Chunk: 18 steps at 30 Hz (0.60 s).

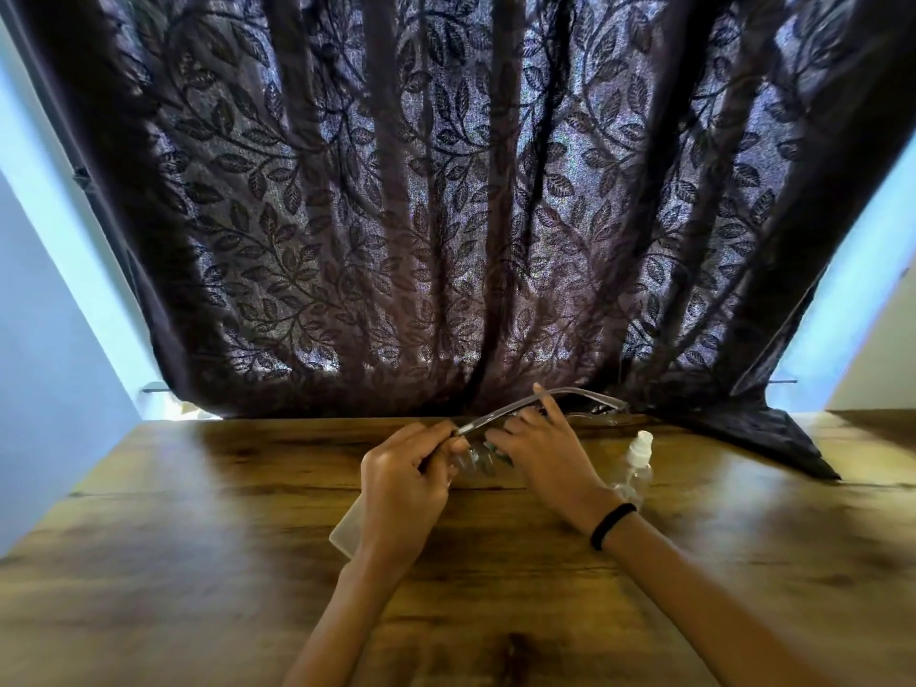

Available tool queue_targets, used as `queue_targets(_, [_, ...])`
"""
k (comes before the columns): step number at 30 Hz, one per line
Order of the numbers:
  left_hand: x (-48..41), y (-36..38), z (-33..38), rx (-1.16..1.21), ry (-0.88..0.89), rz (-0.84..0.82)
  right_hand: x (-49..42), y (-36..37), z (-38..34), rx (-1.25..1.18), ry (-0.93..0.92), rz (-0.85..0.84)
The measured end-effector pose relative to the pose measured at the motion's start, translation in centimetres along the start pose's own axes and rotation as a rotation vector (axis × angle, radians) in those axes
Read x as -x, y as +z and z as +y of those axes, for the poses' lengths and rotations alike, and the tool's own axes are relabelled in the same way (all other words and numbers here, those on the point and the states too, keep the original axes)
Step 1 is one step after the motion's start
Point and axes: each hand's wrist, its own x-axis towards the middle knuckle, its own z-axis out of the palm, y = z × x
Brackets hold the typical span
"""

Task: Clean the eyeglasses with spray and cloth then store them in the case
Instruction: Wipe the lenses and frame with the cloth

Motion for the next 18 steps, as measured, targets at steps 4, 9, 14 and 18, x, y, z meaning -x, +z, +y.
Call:
queue_targets(4, [0.0, -0.2, -0.3, -0.052, -0.045, -0.019, 0.1, -0.2, 0.5, 0.01, 0.018, 0.001])
queue_targets(9, [-0.2, 0.1, -0.6, -0.107, -0.06, -0.028, 0.4, -0.9, 1.8, 0.049, 0.112, 0.003])
queue_targets(14, [0.0, 0.4, -1.1, -0.152, -0.056, -0.053, 0.9, -1.1, 3.9, 0.078, 0.247, 0.076])
queue_targets(18, [0.1, 0.7, -1.3, -0.182, -0.082, -0.082, 1.0, -1.1, 4.7, 0.078, 0.319, 0.177])
